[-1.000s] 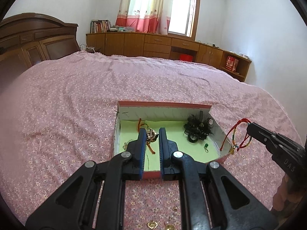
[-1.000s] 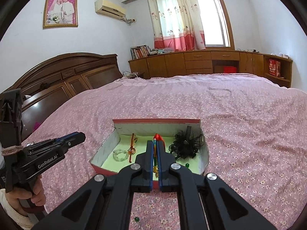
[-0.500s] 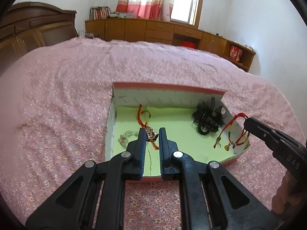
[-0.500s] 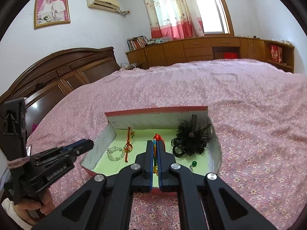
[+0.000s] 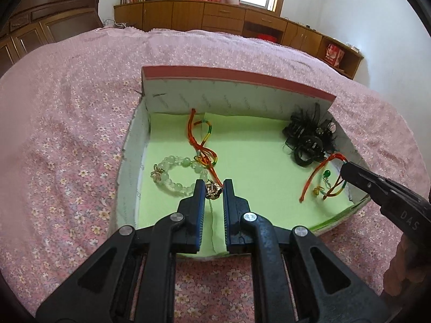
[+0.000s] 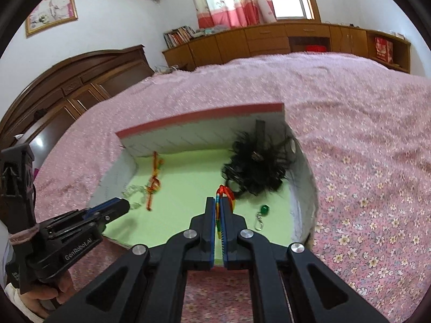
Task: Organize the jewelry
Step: 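Carry the gold pendant and red bracelet into the box and open both tools, then withdraw both open tools from the box back to the loose jewelry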
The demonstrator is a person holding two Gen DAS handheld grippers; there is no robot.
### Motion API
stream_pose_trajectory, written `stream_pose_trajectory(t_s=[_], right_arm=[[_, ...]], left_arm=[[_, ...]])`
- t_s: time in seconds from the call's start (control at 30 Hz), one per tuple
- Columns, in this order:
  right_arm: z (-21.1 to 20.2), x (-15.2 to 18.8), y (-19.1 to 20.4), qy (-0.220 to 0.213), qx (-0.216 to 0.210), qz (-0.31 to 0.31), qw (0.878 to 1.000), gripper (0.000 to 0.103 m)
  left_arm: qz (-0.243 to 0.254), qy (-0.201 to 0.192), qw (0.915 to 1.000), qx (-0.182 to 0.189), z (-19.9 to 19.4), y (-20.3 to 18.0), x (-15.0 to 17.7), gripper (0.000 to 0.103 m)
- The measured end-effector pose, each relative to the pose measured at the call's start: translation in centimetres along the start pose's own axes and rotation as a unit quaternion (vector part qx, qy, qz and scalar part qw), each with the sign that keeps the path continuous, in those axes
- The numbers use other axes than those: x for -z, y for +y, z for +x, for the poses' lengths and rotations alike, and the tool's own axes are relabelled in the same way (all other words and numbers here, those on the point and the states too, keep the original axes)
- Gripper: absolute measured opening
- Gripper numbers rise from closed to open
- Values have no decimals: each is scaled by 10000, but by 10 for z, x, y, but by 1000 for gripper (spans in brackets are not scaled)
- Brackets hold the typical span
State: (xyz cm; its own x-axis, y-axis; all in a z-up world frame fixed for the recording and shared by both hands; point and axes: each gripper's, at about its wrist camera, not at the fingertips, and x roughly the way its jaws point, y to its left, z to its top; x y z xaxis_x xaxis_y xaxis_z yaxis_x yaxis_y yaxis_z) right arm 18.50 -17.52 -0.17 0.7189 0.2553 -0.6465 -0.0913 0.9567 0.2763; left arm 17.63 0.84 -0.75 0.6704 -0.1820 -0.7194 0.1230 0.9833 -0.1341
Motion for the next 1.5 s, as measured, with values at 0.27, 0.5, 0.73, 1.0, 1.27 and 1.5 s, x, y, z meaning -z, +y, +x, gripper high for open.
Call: stream_pose_trajectory(t_s=[0.27, 0.5, 0.73, 1.0, 1.27, 1.5], right_arm=[[14, 3, -11, 235, 269, -73, 9993, 5], [17, 0, -12, 324, 336, -82, 9989, 12], [7, -2, -7, 276, 248, -22, 9993, 34], [-24, 2, -4, 65, 211, 20, 9998, 35], [-52, 11, 6, -25, 119, -53, 9999, 36], [-66, 26, 12, 49, 70, -81, 9999, 36]], left_arm=[[50, 99, 9999, -19, 11, -2, -2, 5], [48, 88, 9999, -51, 12, -5, -4, 13], [21, 121, 9999, -48, -2, -5, -2, 25], [17, 12, 10000, 52, -35, -3, 6, 28], [4, 39, 9999, 141, -56, -4, 18, 29], [-109, 83, 9998, 135, -70, 2, 30, 29]])
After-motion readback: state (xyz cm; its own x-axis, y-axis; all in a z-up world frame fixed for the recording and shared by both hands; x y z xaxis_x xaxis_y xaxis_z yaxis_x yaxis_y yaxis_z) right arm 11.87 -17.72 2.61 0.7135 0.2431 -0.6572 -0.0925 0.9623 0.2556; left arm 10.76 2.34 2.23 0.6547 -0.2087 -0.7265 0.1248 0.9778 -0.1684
